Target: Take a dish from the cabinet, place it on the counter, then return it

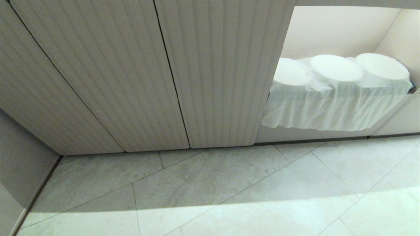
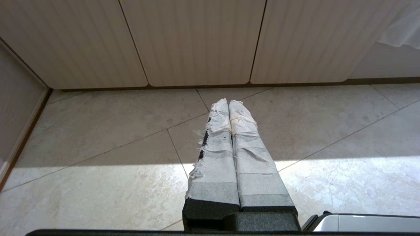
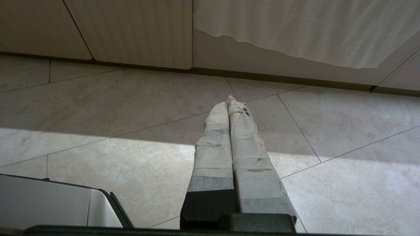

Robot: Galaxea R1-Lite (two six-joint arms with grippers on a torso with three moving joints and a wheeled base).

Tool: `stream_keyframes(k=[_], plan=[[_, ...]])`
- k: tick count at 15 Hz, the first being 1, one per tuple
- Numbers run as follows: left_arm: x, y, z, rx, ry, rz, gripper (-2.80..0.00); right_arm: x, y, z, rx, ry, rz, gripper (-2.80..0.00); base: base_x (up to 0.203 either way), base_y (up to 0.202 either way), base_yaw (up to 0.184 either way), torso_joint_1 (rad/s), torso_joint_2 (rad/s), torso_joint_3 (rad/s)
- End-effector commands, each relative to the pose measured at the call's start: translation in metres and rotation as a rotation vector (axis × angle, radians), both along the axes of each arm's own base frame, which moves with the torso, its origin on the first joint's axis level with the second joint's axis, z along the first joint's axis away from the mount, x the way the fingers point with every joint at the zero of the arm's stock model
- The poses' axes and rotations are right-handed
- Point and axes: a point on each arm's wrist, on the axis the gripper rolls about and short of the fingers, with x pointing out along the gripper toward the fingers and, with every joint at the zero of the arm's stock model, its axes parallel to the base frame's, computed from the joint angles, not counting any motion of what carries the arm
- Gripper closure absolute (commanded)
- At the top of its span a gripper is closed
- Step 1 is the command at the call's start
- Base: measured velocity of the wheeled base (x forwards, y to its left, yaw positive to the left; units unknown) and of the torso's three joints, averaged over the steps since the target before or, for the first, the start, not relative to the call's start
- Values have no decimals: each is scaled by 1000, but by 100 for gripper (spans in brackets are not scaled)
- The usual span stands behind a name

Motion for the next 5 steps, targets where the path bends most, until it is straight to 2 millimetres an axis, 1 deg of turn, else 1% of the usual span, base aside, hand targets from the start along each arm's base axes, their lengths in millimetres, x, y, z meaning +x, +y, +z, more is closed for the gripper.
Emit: stream_keyframes(k=[1,5], plan=[[0,0,0,-1,0,1,0,0,0,0,0,2,1,0,0,0,0,0,0,0],[0,0,0,-1,0,1,0,0,0,0,0,2,1,0,0,0,0,0,0,0]])
